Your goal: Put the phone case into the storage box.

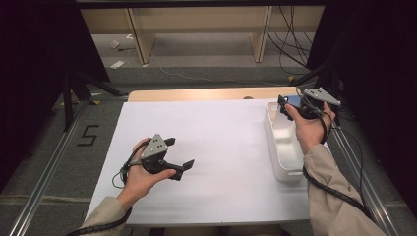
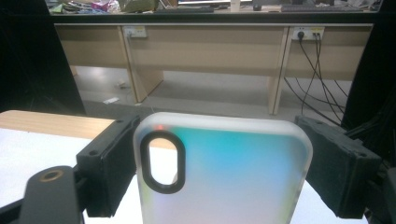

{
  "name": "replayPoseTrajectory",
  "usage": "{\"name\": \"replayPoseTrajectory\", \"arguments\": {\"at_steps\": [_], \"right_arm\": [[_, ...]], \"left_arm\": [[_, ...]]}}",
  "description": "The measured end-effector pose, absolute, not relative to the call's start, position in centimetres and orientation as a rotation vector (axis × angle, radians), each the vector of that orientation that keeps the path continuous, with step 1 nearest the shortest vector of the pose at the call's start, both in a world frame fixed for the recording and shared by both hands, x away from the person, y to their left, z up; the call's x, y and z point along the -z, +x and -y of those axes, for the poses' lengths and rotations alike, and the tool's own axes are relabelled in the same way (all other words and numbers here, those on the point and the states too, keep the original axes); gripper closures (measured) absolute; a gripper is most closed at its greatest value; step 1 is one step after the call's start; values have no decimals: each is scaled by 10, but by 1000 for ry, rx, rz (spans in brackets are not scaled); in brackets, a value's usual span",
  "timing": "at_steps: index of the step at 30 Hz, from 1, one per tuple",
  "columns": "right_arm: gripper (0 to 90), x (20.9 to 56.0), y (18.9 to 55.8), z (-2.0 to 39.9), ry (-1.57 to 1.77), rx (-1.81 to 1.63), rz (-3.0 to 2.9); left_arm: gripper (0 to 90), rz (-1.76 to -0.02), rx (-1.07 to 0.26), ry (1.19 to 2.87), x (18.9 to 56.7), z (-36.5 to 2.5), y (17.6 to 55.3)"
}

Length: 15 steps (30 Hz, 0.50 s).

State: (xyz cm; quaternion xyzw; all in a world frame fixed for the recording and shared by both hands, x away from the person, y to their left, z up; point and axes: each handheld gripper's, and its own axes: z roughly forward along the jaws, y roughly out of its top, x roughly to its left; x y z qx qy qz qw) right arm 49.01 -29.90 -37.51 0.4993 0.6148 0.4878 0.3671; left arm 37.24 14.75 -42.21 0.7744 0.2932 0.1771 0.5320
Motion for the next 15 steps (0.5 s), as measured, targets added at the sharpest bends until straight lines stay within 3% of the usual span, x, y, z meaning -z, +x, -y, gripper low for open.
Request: {"name": "replayPoseTrajectory", "arguments": {"at_steps": [15], "right_arm": [[182,377,496,298,1289,-1247,-1588]], "left_arm": [[0,-697,-423,1849,422,-147,372]]}}
